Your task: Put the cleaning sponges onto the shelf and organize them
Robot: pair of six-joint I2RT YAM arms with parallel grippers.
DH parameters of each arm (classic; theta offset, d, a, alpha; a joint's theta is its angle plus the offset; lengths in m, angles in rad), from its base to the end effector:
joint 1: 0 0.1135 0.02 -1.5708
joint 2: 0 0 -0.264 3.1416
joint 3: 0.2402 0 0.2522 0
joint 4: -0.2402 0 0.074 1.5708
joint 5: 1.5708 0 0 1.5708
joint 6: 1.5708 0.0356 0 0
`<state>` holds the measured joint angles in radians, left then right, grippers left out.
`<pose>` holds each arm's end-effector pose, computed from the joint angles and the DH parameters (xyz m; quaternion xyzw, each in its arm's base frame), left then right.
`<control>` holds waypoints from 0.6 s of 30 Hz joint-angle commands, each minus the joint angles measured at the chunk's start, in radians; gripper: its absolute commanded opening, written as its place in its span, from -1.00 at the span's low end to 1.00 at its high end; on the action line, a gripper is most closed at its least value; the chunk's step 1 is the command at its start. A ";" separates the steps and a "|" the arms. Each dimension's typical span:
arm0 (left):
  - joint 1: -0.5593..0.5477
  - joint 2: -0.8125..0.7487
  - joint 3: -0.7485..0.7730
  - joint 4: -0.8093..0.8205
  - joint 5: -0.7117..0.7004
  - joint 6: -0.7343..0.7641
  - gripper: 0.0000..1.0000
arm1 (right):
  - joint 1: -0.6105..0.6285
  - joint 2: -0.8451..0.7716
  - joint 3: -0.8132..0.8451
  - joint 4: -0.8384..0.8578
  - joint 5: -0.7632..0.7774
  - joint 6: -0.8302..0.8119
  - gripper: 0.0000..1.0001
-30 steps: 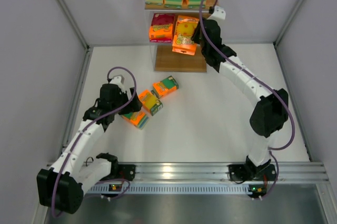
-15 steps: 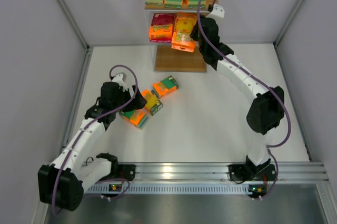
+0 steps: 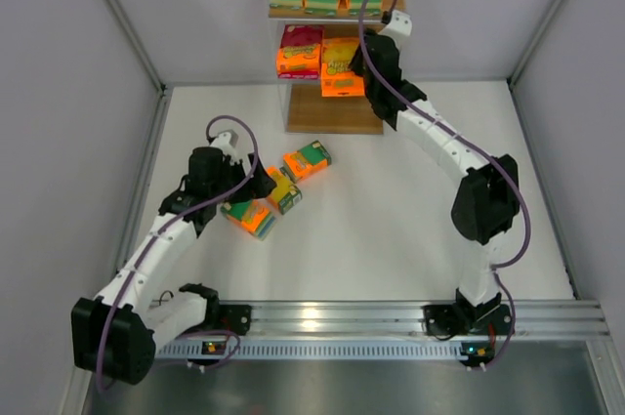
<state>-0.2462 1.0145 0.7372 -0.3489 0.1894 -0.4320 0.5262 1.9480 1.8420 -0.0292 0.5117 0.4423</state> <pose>0.2126 -0.0603 0.2645 -0.0394 0.8867 -0.2301 0.3991 0.4163 0.2216 0.3785 0.1357 0.7351 0.1275 0.6519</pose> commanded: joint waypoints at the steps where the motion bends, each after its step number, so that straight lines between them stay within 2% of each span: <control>1: -0.018 0.048 0.086 0.105 0.053 0.007 0.85 | -0.018 0.009 0.046 0.054 0.011 0.009 -0.28; 4: -0.057 0.108 0.149 0.132 0.061 0.012 0.85 | -0.018 0.006 0.048 0.045 0.004 0.013 -0.18; 7: -0.128 0.162 0.201 0.140 0.035 0.027 0.84 | -0.023 -0.006 0.051 0.045 -0.022 0.018 0.07; 8: -0.146 0.174 0.209 0.145 0.024 0.030 0.84 | -0.023 -0.008 0.052 0.043 -0.038 0.018 0.22; 11: -0.205 0.219 0.234 0.162 0.005 0.026 0.84 | -0.023 -0.020 0.069 0.032 -0.068 0.022 0.41; 13: -0.237 0.242 0.249 0.172 -0.007 0.019 0.84 | -0.025 -0.035 0.072 0.032 -0.079 0.035 0.48; 18: -0.278 0.272 0.269 0.215 -0.025 0.003 0.84 | -0.028 -0.079 0.051 0.032 -0.150 0.100 0.50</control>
<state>-0.5106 1.2797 0.9558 -0.2211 0.1867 -0.4210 0.5140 1.9507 1.8591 -0.0315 0.4198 0.4900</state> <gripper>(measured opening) 0.920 0.748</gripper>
